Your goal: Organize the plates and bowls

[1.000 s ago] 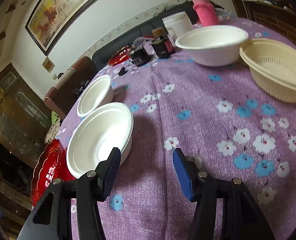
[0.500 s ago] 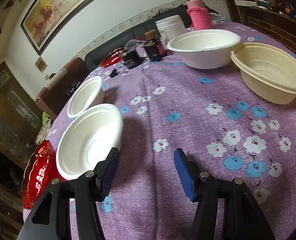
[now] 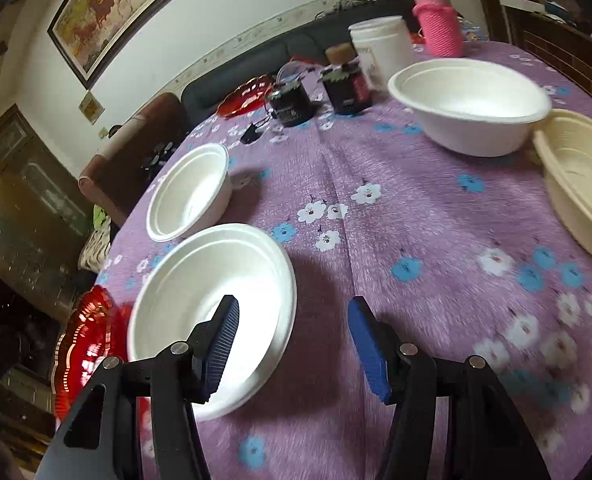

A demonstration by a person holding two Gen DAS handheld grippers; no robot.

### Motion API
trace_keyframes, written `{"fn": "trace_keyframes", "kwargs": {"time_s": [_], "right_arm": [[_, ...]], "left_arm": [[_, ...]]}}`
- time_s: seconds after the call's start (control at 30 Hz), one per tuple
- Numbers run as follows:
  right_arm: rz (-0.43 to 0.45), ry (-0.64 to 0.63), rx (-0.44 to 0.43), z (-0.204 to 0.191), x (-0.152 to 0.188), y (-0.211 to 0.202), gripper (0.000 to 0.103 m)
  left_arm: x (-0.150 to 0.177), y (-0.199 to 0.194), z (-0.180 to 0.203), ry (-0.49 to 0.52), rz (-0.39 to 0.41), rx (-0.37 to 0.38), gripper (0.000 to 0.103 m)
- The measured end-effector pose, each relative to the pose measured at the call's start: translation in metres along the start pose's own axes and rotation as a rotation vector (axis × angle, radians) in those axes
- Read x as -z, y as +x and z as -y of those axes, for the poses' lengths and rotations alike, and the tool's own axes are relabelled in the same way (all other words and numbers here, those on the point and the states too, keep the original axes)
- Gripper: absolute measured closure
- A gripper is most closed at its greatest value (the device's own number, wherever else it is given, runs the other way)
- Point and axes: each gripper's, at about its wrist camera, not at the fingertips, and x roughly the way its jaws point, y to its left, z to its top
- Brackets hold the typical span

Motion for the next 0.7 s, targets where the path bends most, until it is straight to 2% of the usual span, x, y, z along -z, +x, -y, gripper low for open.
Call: {"fn": "trace_keyframes", "kwargs": {"time_s": [0.07, 0.3, 0.37, 0.4, 0.43, 0.47, 0.5, 0.6, 0.7], "right_arm": [[-0.021, 0.011, -0.028, 0.008, 0.004, 0.008, 0.059], [-0.056, 0.012, -0.072, 0.012, 0.006, 0.013, 0.063], [-0.056, 0.004, -0.07, 0.01, 0.005, 0.014, 0.066], [-0.059, 0.007, -0.076, 0.011, 0.006, 0.014, 0.073], [-0.064, 0.009, -0.083, 0.011, 0.005, 0.015, 0.077], [-0.074, 0.012, -0.095, 0.011, 0.005, 0.017, 0.084], [-0.085, 0.017, -0.109, 0.011, 0.006, 0.018, 0.085], [-0.077, 0.027, -0.107, 0.012, 0.006, 0.017, 0.086], [-0.038, 0.026, -0.143, 0.011, 0.003, 0.007, 0.087]], "left_arm": [[-0.006, 0.019, 0.011, 0.006, -0.041, 0.005, 0.023], [-0.019, 0.094, 0.039, 0.049, -0.181, -0.032, 0.023], [-0.017, 0.107, 0.047, 0.073, -0.209, -0.04, 0.04], [-0.016, 0.111, 0.051, 0.094, -0.222, -0.05, 0.067], [-0.013, 0.114, 0.055, 0.113, -0.237, -0.058, 0.088], [-0.011, 0.117, 0.059, 0.123, -0.251, -0.056, 0.09], [-0.01, 0.117, 0.061, 0.129, -0.245, -0.07, 0.089], [-0.008, 0.106, 0.067, 0.156, -0.2, -0.083, 0.089], [-0.007, 0.084, 0.071, 0.187, -0.148, -0.102, 0.089]]}}
